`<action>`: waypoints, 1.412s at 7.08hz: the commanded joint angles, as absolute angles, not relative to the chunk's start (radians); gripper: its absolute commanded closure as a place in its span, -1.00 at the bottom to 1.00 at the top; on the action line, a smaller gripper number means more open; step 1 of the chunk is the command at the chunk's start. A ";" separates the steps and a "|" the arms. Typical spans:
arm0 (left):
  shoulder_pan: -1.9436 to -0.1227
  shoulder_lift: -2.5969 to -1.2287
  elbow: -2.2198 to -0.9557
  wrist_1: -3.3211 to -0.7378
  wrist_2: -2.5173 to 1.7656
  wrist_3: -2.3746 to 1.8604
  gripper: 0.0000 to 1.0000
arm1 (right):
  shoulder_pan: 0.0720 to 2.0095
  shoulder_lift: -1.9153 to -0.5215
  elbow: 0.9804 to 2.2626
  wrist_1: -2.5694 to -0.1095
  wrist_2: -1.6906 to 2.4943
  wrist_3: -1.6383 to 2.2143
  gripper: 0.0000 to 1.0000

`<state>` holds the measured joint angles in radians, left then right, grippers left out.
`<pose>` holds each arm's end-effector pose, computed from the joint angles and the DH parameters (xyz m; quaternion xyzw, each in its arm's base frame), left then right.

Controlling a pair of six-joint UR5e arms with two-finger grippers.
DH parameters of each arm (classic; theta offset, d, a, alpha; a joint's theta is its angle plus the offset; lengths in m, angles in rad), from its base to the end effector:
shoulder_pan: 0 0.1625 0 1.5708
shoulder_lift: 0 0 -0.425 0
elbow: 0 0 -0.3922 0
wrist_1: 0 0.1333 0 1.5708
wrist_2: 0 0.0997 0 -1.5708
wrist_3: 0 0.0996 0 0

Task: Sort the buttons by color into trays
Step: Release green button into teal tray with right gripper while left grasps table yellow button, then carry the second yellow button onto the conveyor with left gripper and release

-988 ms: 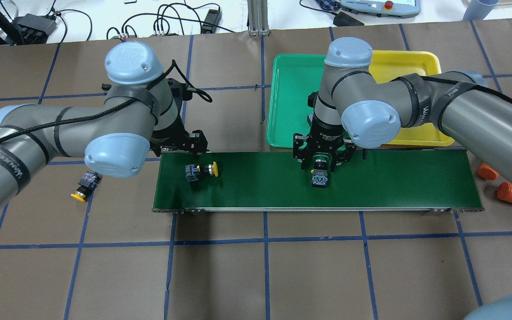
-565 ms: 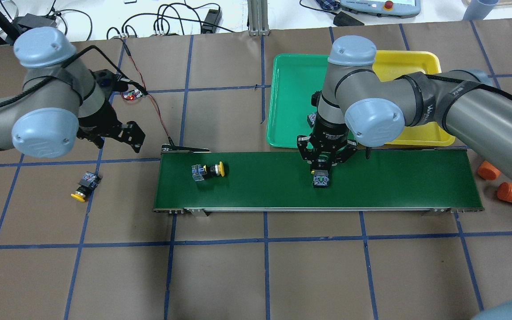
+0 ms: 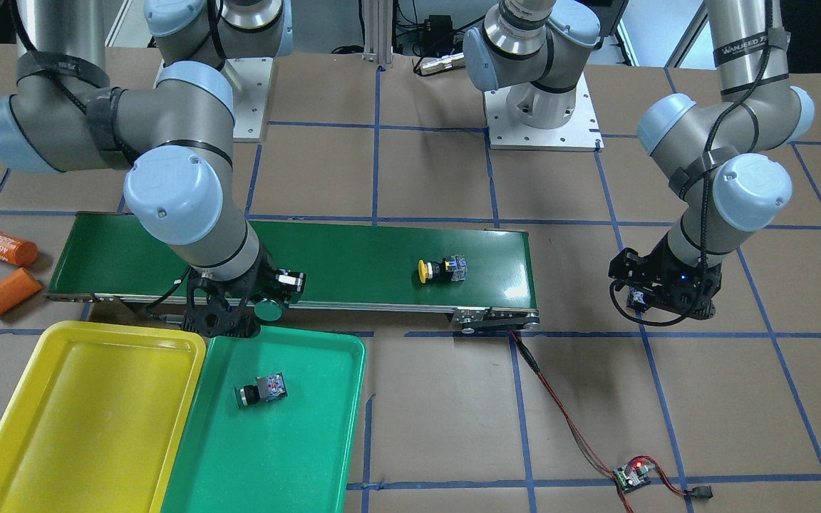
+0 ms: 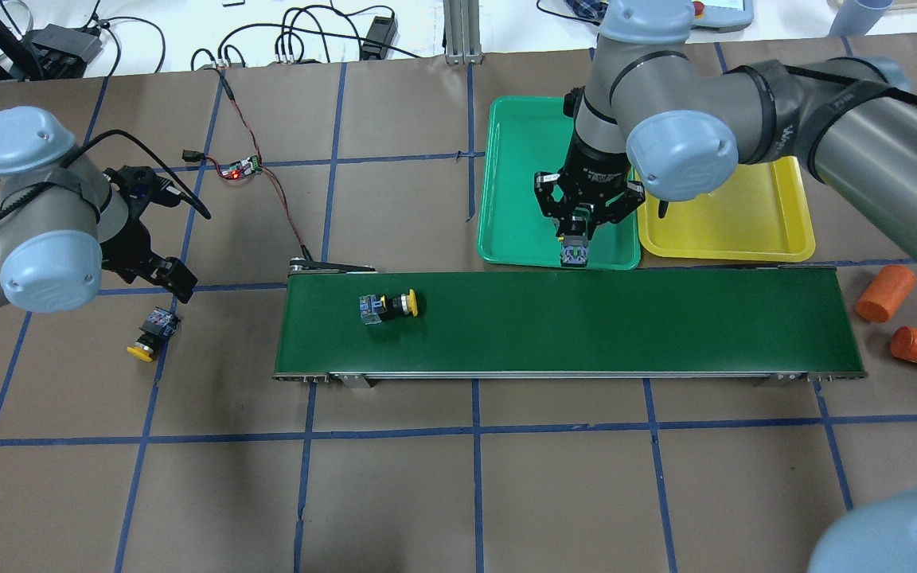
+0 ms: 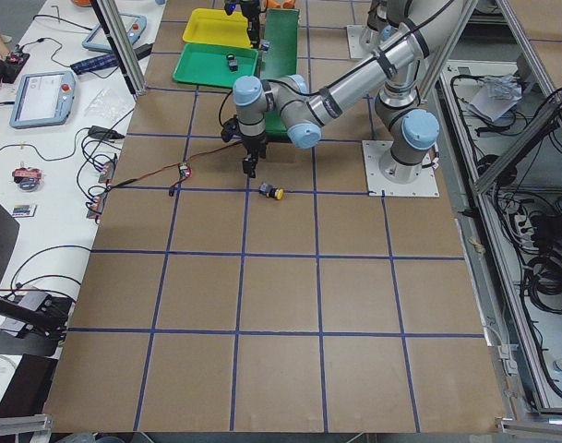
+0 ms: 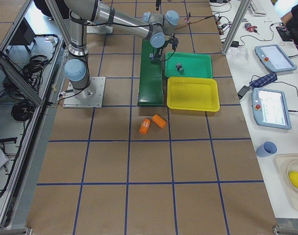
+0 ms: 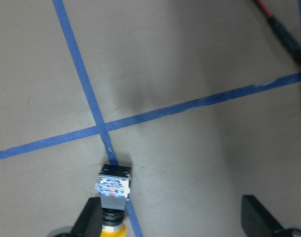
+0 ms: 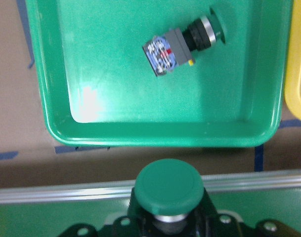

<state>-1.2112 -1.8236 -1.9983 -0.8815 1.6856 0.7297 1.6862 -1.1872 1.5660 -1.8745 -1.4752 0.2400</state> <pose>0.0660 -0.5219 0.2292 0.1834 0.9813 0.0259 0.0514 0.2127 -0.5949 0.3052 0.0639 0.9961 0.0453 0.0404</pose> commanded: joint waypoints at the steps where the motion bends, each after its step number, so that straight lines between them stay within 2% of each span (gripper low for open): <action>1: -1.162 -1.862 -2.051 -0.764 1.695 0.803 -1.00 | 1.681 -1.021 1.398 -1.914 -1.500 0.241 1.00; 2: -1.125 -1.876 -2.060 -0.764 1.684 0.816 -1.00 | 1.683 -0.964 1.382 -1.996 -1.500 0.233 1.00; 5: -1.103 -1.890 -2.101 -0.764 1.623 0.811 -1.00 | 1.696 -0.934 1.382 -2.097 -1.486 0.229 1.00; 6: -1.103 -1.888 -2.106 -0.764 1.606 0.815 -0.84 | 1.698 -0.924 1.382 -2.109 -1.483 0.229 0.53; 7: -1.103 -1.879 -2.105 -0.759 1.606 0.816 -0.05 | 1.698 -0.923 1.384 -2.111 -1.485 0.229 -0.71; 8: -1.104 -1.878 -2.108 -0.759 1.605 0.804 0.60 | 1.698 -0.926 1.384 -2.114 -1.485 0.229 -1.00; 9: -1.104 -1.872 -2.109 -0.759 1.605 0.799 0.84 | 1.698 -0.931 1.384 -2.114 -1.483 0.229 -1.00; 10: -1.109 -1.852 -2.106 -0.761 1.577 0.767 0.92 | 1.698 -0.948 1.382 -2.112 -1.485 0.230 -1.00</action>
<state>-1.1055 -1.8694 -2.1075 -0.7598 1.5986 0.7945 1.6980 -0.9332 1.3834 -2.1126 -1.4842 0.2288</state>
